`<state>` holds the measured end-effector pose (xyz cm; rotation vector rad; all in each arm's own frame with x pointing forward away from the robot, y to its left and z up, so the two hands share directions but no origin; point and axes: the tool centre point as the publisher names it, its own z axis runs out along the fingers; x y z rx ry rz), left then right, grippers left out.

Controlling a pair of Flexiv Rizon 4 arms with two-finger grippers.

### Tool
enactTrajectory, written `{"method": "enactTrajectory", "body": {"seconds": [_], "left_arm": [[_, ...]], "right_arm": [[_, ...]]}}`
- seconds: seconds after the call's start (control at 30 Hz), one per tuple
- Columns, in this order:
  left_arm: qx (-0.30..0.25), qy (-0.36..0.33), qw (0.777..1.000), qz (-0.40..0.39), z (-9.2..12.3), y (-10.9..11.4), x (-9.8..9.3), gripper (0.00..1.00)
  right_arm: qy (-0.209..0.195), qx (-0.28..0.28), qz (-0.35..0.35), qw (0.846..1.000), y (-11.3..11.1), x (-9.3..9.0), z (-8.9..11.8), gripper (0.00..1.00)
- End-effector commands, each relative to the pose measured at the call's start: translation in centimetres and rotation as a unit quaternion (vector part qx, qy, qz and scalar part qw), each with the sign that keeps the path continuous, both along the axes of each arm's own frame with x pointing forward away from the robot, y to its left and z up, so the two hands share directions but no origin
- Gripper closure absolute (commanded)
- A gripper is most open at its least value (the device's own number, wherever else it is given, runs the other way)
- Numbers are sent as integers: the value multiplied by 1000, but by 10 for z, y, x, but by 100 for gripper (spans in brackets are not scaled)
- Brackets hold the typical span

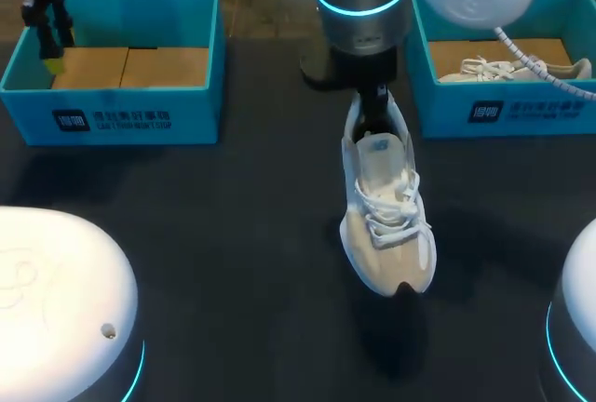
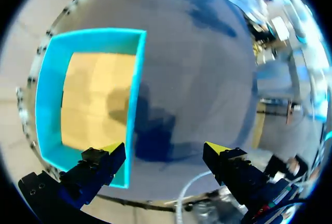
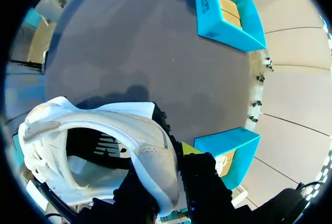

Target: Take the shoe out of the shoebox, open the shoe tongue, remove and reinsert the insole, then place the shoe into the shoebox

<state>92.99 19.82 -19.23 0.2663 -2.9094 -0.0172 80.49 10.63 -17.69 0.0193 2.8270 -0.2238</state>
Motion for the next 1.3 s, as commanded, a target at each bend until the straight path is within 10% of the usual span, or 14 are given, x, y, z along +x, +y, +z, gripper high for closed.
{"method": "enactTrajectory", "body": {"seconds": [0.03,0.5,0.6,1.03,1.3], "left_arm": [[112,25,953,282,1,-5,4,0],[80,48,835,542,26,32,-5,0],[107,5,777,620,30,29,1,0],[109,14,772,626,26,30,3,0],[136,19,652,746,19,31,30,0]], "right_arm": [[2,-3,0,1000,-1,4,1,100],[-27,-24,-12,999,-83,93,67,100],[-22,-25,-18,999,-101,118,75,100],[-22,-25,-18,999,-101,118,75,100],[-32,-33,-62,997,-148,172,87,100]]}}
